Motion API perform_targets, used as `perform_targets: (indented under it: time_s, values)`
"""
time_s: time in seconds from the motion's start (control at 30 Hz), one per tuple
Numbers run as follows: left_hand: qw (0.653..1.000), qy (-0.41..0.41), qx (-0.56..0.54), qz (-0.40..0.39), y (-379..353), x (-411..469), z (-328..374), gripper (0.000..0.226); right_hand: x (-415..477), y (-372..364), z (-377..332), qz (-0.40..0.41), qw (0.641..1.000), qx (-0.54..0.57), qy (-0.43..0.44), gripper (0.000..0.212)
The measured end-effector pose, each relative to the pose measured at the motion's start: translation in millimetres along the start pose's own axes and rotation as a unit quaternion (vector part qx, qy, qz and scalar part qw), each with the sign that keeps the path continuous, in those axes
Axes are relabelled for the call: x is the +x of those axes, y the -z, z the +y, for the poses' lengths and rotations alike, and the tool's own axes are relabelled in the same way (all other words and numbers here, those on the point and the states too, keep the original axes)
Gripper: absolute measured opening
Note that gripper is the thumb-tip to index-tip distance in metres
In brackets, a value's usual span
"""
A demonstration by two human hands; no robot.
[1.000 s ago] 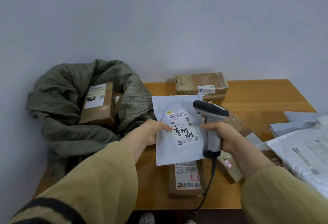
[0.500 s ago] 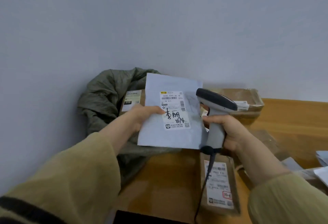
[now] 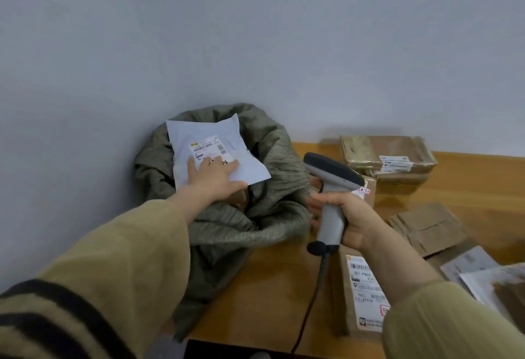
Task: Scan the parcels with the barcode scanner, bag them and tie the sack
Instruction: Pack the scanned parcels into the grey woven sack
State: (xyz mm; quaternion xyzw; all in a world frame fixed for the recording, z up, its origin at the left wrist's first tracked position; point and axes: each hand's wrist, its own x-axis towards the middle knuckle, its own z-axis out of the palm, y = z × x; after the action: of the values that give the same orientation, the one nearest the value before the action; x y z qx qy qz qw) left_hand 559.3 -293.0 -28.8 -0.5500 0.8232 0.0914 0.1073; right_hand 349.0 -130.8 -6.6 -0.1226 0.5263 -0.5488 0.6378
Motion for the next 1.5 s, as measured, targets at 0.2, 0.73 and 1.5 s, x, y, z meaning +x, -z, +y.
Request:
perform_targets:
  time_s: [0.2, 0.73, 1.5]
  values:
    - [0.995, -0.044, 0.077, 0.054, -10, 14, 29, 0.083, -25, 40, 3, 0.095, 0.995, -0.002, 0.004, 0.026]
    - [0.814, 0.089, -0.493, -0.296, -122, -120, 225, 0.036, -106, 159, 80, 0.244, 0.965, -0.04, -0.091, 0.032]
    - [0.873, 0.053, -0.453, 0.174, 61, -60, 32, 0.071, 5, 17, 39, 0.058, 0.992, -0.047, -0.103, 0.037]
